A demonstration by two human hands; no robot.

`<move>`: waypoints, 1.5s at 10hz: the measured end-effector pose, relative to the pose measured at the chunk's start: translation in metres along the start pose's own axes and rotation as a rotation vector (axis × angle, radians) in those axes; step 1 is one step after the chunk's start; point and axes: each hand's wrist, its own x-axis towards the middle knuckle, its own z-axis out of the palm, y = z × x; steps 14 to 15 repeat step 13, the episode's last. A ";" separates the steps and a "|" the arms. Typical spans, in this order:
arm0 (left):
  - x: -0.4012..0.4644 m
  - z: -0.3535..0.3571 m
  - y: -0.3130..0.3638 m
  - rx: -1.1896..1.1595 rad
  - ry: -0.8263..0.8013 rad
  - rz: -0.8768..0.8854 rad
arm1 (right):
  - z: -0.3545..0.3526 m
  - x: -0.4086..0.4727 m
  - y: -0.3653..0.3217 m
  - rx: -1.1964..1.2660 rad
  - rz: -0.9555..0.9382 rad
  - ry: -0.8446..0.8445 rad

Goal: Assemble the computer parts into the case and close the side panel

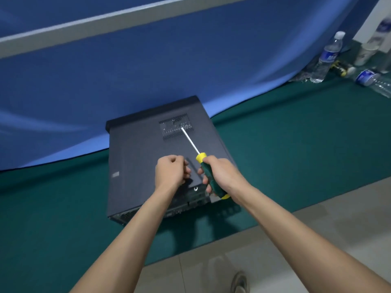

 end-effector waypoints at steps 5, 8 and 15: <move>0.066 0.049 -0.015 0.922 0.322 0.334 | -0.080 0.156 0.031 -0.127 -0.003 0.359; 0.071 0.051 -0.018 0.924 0.357 0.291 | -0.072 0.209 0.092 -0.506 0.249 0.206; 0.065 0.049 -0.009 0.825 0.313 0.285 | -0.117 0.179 -0.008 -0.358 -0.210 0.317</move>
